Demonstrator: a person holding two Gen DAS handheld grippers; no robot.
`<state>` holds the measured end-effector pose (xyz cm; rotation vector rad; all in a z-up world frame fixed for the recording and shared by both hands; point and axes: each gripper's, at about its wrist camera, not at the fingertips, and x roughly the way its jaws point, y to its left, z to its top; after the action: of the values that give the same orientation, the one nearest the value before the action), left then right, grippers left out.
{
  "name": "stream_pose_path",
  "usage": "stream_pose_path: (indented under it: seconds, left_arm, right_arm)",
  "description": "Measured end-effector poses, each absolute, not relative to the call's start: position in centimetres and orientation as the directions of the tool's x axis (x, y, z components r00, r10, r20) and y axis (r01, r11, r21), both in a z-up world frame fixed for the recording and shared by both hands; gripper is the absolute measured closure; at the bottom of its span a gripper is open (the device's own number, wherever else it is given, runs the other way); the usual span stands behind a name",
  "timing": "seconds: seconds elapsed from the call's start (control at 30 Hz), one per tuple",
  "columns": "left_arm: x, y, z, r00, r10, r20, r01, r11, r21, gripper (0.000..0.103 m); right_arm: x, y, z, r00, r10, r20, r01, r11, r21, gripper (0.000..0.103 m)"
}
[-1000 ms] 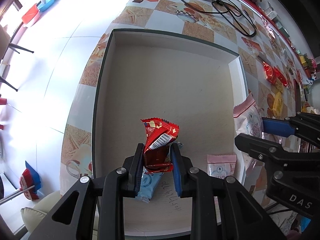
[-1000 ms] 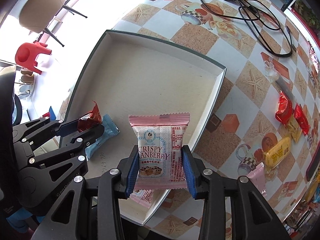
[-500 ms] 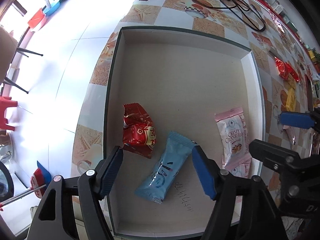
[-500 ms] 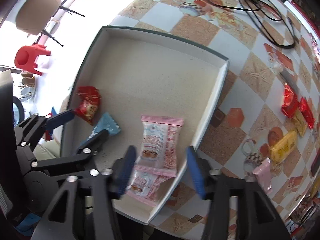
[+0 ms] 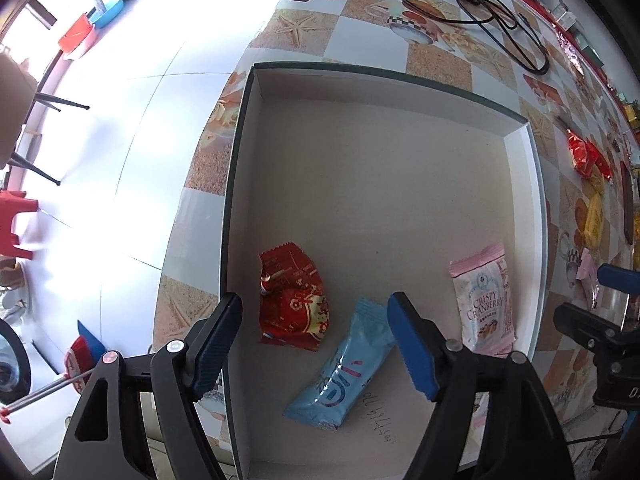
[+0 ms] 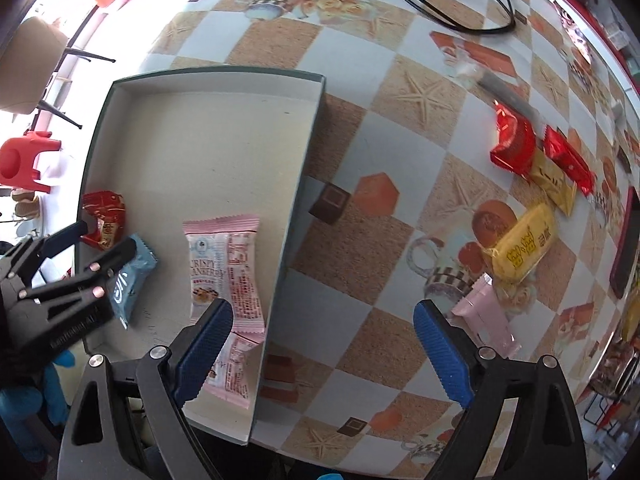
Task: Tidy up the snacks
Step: 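Lower the red wrapper into the tray with the left tool while the right tool drops the pink packet there, then move the left tool to a red wrapper while the right tool reaches toward a yellow cake packet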
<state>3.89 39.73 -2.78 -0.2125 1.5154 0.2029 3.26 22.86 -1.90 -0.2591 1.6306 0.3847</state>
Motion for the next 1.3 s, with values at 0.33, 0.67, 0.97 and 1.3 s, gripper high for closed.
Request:
stream_pose_path:
  seconds: [0.33, 0.67, 0.97, 1.3]
  left_arm:
    - [11.1, 38.6, -3.6, 0.035, -0.031, -0.999, -0.194, 0.980, -0.038, 0.024]
    - [16.4, 38.5, -4.9, 0.011, 0.023, -1.000, -0.160, 0.987, 0.021, 0.024]
    - [21.2, 37.2, -3.5, 0.071, 0.025, -0.997, -0.136, 0.991, 0.015, 0.024]
    - [19.8, 33.6, -1.4, 0.032, 0.021, -0.999, -0.069, 0.997, 0.019, 0.024]
  right_arm:
    - [2.3, 19.0, -2.1, -0.097, 0.072, -0.993, -0.367, 0.924, 0.103, 0.010]
    - [1.4, 8.6, -3.6, -0.115, 0.029, -0.993, -0.194, 0.980, 0.051, 0.010]
    - [3.4, 1.2, -4.6, -0.139, 0.056, -0.989, -0.019, 0.998, 0.060, 0.010]
    - [10.2, -2.2, -5.9, -0.100, 0.115, -0.988, 0.161, 0.982, 0.098, 0.010]
